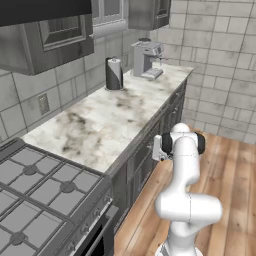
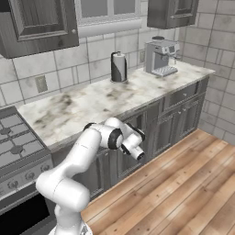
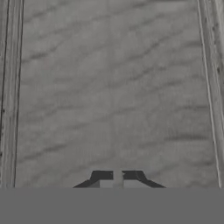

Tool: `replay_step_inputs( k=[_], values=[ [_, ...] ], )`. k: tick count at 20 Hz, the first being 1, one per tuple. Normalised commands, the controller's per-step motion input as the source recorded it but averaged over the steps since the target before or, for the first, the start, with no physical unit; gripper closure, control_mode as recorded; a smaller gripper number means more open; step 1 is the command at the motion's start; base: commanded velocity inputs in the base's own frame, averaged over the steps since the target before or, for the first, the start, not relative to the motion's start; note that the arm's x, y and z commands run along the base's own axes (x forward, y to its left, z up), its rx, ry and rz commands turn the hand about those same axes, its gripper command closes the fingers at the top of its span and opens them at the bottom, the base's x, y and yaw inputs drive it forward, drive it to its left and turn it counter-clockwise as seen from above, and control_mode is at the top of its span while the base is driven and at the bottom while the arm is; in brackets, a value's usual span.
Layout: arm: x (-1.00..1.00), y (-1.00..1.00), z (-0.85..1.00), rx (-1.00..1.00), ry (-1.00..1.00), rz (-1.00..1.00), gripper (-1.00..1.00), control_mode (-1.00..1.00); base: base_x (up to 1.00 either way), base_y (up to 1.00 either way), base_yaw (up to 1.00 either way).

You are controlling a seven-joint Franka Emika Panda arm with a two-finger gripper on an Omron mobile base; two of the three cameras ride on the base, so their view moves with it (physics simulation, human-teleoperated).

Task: Take a straw from the drawer in front and place it inside the glass cup on the dining counter.

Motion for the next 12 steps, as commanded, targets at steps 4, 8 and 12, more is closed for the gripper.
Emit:
replay_step_inputs(
  k=[4,8,12],
  values=[
    [-1.0,-0.06,0.0,0.0,-0.1,0.0,1.0,-1.0,0.0,0.0,0.0],
    [-1.0,-0.4,0.0,0.0,-0.1,0.0,1.0,-1.0,0.0,0.0,0.0],
    [-1.0,-0.68,-0.01,0.0,-0.11,0.0,1.0,-1.0,0.0,0.0,0.0]
  ],
)
